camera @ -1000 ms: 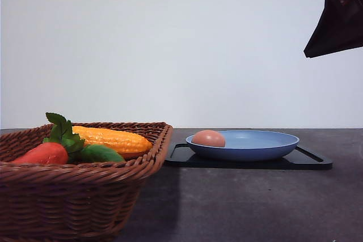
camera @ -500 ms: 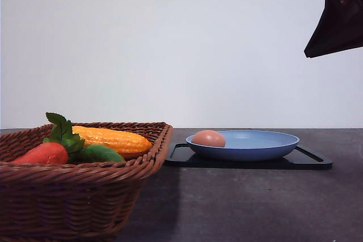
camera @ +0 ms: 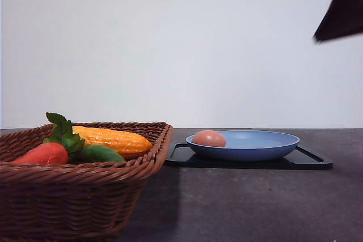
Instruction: Transfer egg from basket to plate and serve
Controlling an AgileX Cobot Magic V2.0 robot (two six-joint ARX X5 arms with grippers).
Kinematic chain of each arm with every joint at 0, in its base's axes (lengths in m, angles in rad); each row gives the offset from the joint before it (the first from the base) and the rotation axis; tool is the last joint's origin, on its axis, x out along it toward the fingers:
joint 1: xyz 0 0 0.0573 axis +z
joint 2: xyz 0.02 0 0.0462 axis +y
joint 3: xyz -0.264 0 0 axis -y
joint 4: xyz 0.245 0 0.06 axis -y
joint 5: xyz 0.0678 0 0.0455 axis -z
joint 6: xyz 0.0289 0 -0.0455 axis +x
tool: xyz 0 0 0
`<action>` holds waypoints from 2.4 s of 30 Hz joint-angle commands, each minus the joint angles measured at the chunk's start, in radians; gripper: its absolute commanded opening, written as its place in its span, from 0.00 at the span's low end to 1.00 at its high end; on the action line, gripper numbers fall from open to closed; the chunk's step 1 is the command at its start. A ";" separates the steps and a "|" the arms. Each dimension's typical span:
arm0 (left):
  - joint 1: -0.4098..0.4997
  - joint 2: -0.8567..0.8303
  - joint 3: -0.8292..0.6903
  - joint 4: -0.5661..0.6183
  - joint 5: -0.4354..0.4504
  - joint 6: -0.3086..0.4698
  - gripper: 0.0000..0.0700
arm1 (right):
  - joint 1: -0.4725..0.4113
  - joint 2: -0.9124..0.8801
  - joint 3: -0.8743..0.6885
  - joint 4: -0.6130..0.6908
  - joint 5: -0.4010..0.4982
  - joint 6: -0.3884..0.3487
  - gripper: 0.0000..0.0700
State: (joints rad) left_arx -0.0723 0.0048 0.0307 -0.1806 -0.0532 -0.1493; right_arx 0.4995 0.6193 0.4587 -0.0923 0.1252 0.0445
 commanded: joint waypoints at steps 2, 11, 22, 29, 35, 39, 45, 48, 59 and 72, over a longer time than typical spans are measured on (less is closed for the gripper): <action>0.000 -0.002 -0.026 -0.006 -0.002 -0.005 0.00 | -0.045 -0.089 -0.062 0.046 -0.002 -0.086 0.00; 0.000 -0.002 -0.026 -0.006 -0.002 -0.005 0.00 | -0.278 -0.414 -0.288 0.113 -0.156 -0.082 0.00; 0.000 -0.002 -0.026 -0.006 -0.002 -0.005 0.00 | -0.428 -0.580 -0.442 0.105 -0.263 -0.078 0.00; 0.000 -0.002 -0.026 -0.006 -0.002 -0.005 0.00 | -0.437 -0.615 -0.450 -0.044 -0.267 -0.078 0.00; 0.000 -0.002 -0.026 -0.006 -0.002 -0.005 0.00 | -0.436 -0.616 -0.450 -0.075 -0.285 -0.012 0.00; 0.000 -0.002 -0.026 -0.006 -0.002 -0.005 0.00 | -0.436 -0.616 -0.450 -0.069 -0.282 0.015 0.00; 0.000 -0.002 -0.026 -0.006 -0.002 -0.005 0.00 | -0.436 -0.616 -0.450 -0.066 -0.282 0.016 0.00; 0.000 -0.002 -0.026 -0.006 -0.002 -0.005 0.00 | -0.436 -0.616 -0.450 -0.066 -0.282 0.015 0.00; 0.000 -0.002 -0.026 -0.006 -0.002 -0.005 0.00 | -0.436 -0.616 -0.450 -0.066 -0.282 0.015 0.00; 0.000 -0.002 -0.026 -0.006 -0.002 -0.005 0.00 | -0.436 -0.616 -0.450 -0.066 -0.282 0.016 0.00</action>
State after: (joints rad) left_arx -0.0723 0.0048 0.0307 -0.1806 -0.0532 -0.1493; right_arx 0.0643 0.0067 0.0158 -0.1604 -0.1551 0.0498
